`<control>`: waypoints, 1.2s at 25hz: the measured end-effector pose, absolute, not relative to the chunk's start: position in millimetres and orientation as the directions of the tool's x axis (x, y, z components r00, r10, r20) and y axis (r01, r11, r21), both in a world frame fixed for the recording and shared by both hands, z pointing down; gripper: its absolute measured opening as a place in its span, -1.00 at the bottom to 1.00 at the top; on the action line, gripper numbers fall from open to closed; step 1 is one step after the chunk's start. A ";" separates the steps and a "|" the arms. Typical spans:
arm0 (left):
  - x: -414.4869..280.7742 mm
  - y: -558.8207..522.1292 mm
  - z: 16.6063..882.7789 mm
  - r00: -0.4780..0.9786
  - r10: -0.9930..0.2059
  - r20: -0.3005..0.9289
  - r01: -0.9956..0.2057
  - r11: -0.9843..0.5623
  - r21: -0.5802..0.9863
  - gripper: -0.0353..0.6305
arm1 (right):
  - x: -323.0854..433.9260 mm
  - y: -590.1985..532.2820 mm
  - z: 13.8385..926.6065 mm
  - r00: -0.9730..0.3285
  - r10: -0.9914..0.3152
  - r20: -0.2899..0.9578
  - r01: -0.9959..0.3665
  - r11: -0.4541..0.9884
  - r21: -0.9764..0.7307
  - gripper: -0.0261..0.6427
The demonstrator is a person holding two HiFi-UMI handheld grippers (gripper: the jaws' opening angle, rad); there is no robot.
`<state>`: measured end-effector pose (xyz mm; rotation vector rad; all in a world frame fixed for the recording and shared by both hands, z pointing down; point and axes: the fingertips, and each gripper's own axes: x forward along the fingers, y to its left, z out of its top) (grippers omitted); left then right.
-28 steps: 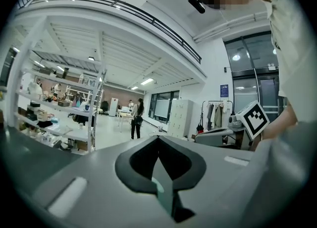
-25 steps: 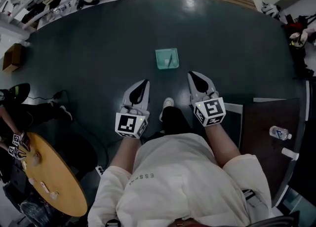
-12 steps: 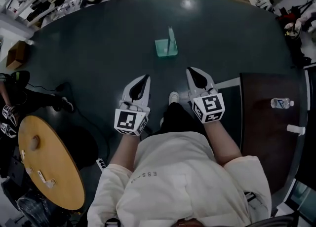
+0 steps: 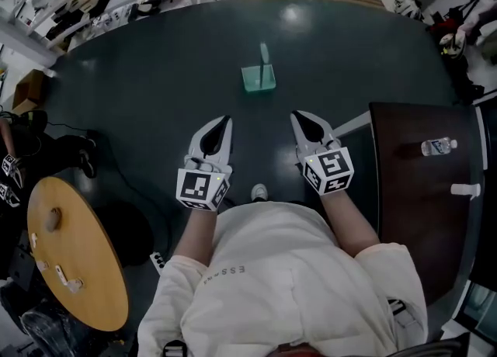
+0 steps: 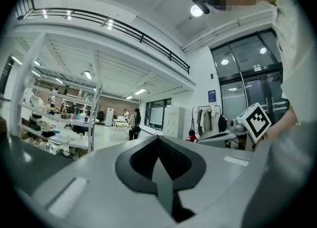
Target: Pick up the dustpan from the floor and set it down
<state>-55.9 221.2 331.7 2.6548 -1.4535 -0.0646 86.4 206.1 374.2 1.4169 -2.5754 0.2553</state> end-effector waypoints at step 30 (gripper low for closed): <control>-24.8 263.3 331.0 0.535 -0.844 0.028 -0.840 -0.529 0.122 -0.85 | 119.4 242.6 381.2 -0.496 -0.823 0.275 -0.864 0.499 -0.065 -0.95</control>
